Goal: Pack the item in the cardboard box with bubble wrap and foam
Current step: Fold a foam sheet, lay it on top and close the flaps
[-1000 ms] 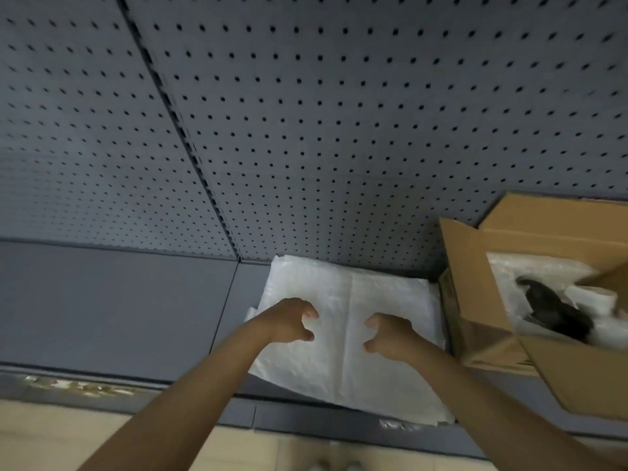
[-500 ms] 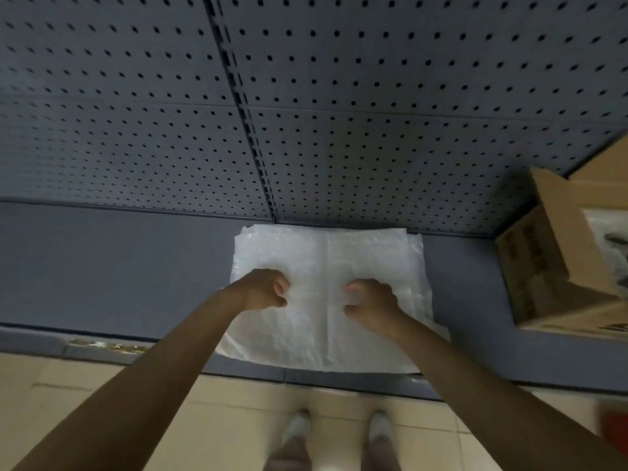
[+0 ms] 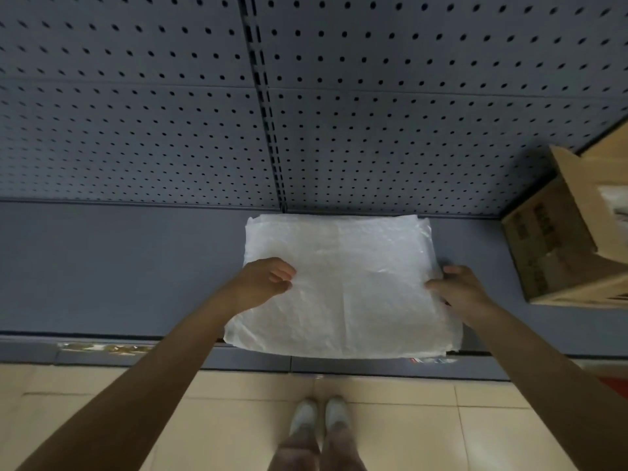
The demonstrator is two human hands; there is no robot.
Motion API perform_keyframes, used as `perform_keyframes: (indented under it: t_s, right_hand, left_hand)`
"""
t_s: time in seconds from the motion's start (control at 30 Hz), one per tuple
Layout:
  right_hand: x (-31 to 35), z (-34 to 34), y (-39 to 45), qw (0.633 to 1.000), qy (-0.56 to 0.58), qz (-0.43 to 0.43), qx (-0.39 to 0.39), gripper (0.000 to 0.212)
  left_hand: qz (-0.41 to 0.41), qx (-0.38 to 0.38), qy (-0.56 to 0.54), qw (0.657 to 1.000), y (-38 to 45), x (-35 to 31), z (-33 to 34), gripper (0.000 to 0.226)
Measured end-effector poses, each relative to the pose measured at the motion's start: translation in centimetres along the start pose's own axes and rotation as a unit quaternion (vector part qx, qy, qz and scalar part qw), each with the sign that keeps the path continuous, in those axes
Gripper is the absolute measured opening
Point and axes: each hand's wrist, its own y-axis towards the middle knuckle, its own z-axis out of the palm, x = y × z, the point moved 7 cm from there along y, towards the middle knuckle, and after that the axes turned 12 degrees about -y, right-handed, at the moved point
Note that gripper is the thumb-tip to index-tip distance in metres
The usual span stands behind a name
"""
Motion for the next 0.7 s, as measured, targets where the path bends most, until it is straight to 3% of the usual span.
perform_keyframes:
  t_s: [0.07, 0.2, 0.33, 0.7]
  right_hand:
    - [-2.0, 0.4, 2.0, 1.000, 0.012, -0.001, 0.012, 0.075]
    - [0.7, 0.8, -2.4, 0.988, 0.091, -0.020, 0.125, 0.040]
    - [1.0, 0.8, -4.2, 0.974, 0.103, -0.025, 0.198, 0.039]
    - [3.6, -5.2, -9.7, 0.978, 0.040, -0.121, 0.165, 0.038]
  left_hand:
    - [0.002, -0.006, -0.056, 0.998, -0.5, 0.6, -0.2, 0.016]
    - [-0.031, 0.053, -0.156, 0.986, -1.3, 2.5, 2.0, 0.024]
    - [-0.033, 0.071, -0.191, 0.978, -1.2, 4.0, 4.5, 0.027]
    - [0.082, 0.188, -0.182, 0.962, -4.9, -2.3, 8.0, 0.022]
